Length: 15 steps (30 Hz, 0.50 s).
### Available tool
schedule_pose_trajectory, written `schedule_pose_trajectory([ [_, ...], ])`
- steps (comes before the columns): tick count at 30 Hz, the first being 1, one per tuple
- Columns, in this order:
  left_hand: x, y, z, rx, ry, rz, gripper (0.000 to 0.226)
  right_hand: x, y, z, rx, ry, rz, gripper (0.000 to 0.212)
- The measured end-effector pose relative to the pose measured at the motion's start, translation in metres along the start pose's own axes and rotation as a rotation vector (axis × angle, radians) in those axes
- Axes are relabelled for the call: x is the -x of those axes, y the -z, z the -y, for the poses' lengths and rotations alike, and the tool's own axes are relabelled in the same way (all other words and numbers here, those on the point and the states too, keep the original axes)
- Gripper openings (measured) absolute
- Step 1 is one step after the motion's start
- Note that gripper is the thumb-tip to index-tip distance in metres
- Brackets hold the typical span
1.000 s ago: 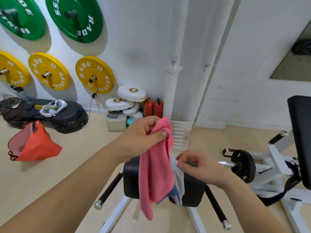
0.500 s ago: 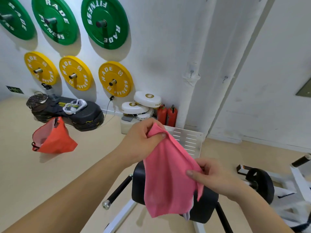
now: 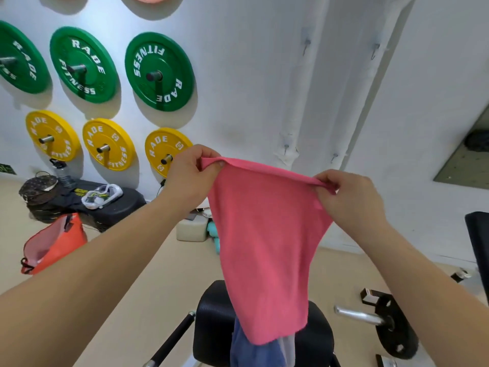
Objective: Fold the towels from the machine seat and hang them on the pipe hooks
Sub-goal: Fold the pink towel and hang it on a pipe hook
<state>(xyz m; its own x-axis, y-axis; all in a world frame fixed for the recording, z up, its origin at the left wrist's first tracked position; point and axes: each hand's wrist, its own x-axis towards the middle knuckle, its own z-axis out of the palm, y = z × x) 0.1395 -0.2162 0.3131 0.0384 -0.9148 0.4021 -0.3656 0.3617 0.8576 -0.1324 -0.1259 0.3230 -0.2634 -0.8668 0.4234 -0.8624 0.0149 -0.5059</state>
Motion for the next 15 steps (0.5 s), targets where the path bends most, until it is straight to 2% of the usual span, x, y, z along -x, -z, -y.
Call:
schedule_pose_trajectory([
  [2, 0.004, 0.007, -0.003, -0.005, -0.041, -0.039, 0.004, 0.005, 0.008, 0.01, 0.115, 0.065, -0.056, 0.025],
  [4, 0.013, 0.013, -0.001, -0.001, -0.05, -0.05, 0.005, 0.018, 0.007, 0.013, 0.143, 0.093, -0.039, 0.027],
  [10, 0.061, 0.019, 0.028, 0.042, 0.063, 0.05, 0.003, 0.061, -0.025, -0.009, -0.042, 0.017, 0.083, 0.021],
  [14, 0.108, 0.015, 0.063, -0.159, 0.05, 0.097, 0.02, 0.108, -0.055, -0.027, 0.019, 0.006, 0.287, 0.002],
  [15, 0.119, 0.015, 0.07, -0.177, 0.057, 0.114, 0.023, 0.119, -0.063, -0.032, 0.081, 0.019, 0.349, 0.006],
])
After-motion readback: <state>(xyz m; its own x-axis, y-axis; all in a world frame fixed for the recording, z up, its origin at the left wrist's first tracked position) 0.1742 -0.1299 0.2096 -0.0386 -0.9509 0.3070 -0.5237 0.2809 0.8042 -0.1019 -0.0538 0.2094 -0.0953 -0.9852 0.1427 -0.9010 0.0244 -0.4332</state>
